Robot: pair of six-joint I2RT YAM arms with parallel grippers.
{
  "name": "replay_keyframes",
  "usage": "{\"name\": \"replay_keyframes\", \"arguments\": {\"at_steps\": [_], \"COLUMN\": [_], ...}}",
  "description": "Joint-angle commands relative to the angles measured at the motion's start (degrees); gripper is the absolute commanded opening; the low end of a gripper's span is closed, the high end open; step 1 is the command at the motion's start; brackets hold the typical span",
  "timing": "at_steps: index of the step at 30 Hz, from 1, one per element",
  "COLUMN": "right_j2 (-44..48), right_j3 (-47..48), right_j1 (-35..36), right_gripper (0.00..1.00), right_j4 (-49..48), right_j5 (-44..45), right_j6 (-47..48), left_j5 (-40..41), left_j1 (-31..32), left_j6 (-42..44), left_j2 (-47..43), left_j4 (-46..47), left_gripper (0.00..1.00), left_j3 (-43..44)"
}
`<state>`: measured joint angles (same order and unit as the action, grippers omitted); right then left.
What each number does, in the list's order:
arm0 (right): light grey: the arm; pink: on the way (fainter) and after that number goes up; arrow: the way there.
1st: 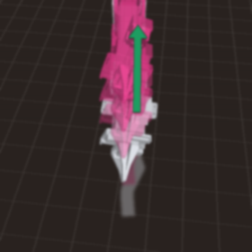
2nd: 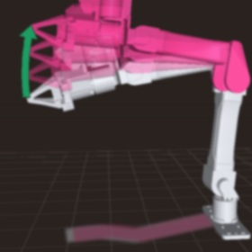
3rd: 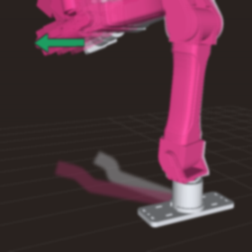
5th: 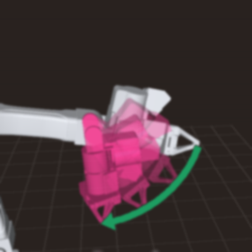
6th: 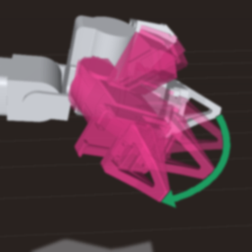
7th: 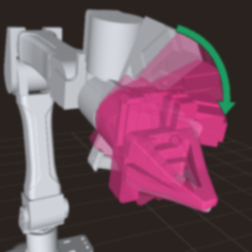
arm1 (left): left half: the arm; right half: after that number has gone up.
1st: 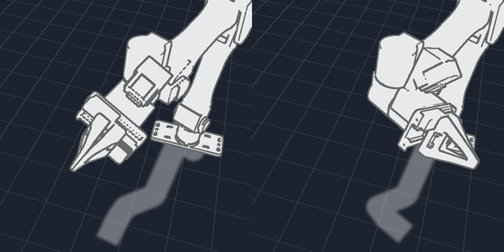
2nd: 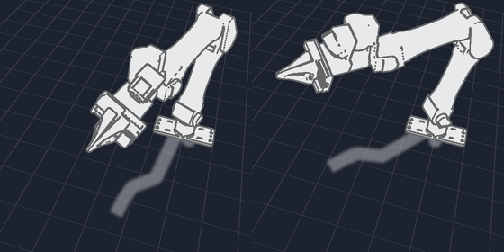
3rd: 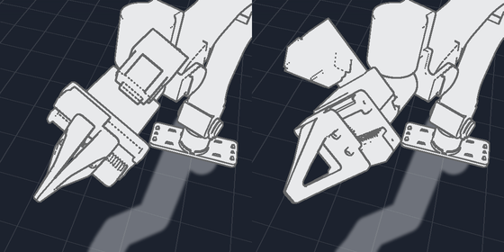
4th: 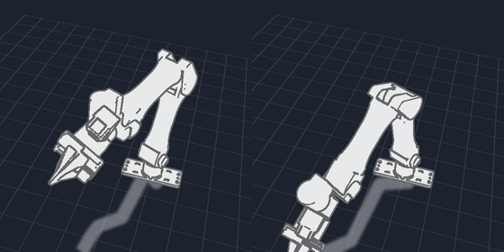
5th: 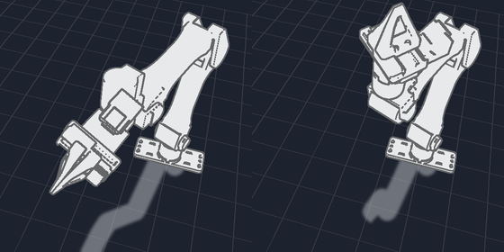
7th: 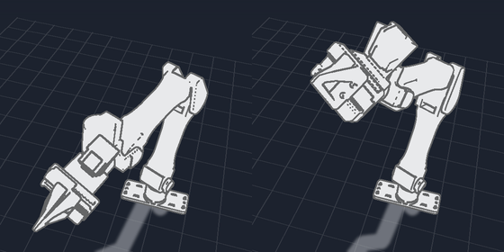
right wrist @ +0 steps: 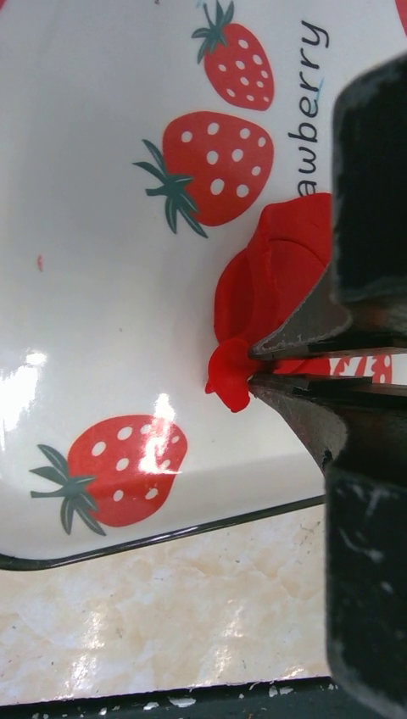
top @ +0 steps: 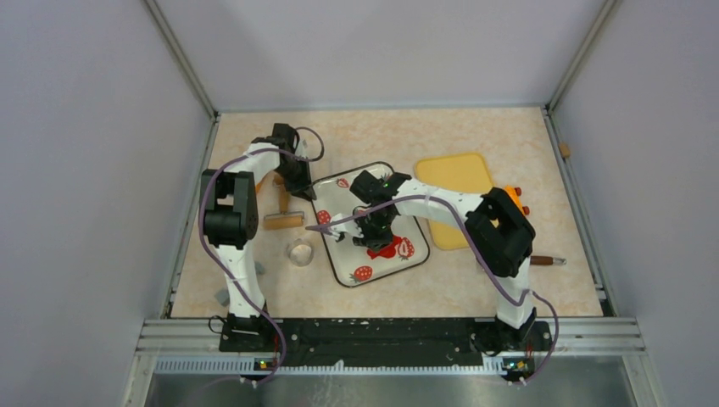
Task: Roll out the dumpling wrappers from the dough
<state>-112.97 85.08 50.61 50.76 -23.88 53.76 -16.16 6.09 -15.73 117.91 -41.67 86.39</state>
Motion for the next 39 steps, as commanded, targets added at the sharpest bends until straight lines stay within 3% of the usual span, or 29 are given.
{"name": "replay_keyframes", "arguments": {"at_steps": [1, 19, 23, 25, 27, 30, 34, 39], "right_j2": [3.9, 7.7, 7.8, 7.7, 7.3, 6.8, 5.6, 2.1], "right_j3": [0.5, -0.3, 1.8, 2.7, 2.9, 1.7, -0.4, -0.1], "right_j1": [-2.6, -12.5, -13.2, -13.3, -13.2, -13.1, -13.1, -13.1], "right_gripper": [0.12, 0.1, 0.19, 0.29, 0.44, 0.57, 0.62, 0.58], "right_j4": [2.6, 3.2, 3.2, 2.3, 0.2, -2.8, -7.4, -9.5], "right_j5": [-1.5, 1.5, 0.9, -1.9, -5.2, -9.0, -8.7, -8.0], "right_j6": [-0.4, -0.9, -1.9, -6.3, -15.5, -29.9, -41.0, -45.2], "left_j5": [2.3, 1.9, 1.6, 1.5, 1.3, 0.9, 0.3, -1.4], "left_j1": [-0.3, -0.4, -0.4, -0.4, -0.4, -0.4, -0.3, -0.3], "left_j6": [2.5, 2.7, 2.7, 2.7, 2.8, 2.9, 3.0, 3.2], "left_j2": [1.4, 1.5, 1.4, 1.4, 1.2, 1.0, 0.8, 0.2], "left_j4": [0.0, -0.3, -0.3, -0.3, -0.3, -0.4, -0.4, -0.3], "left_gripper": [0.0, 0.0, 0.0, 0.0, 0.0, 0.0, 0.0, 0.0], "left_j3": [1.3, 1.2, 1.1, 1.1, 1.0, 1.0, 1.0, 0.7]}}
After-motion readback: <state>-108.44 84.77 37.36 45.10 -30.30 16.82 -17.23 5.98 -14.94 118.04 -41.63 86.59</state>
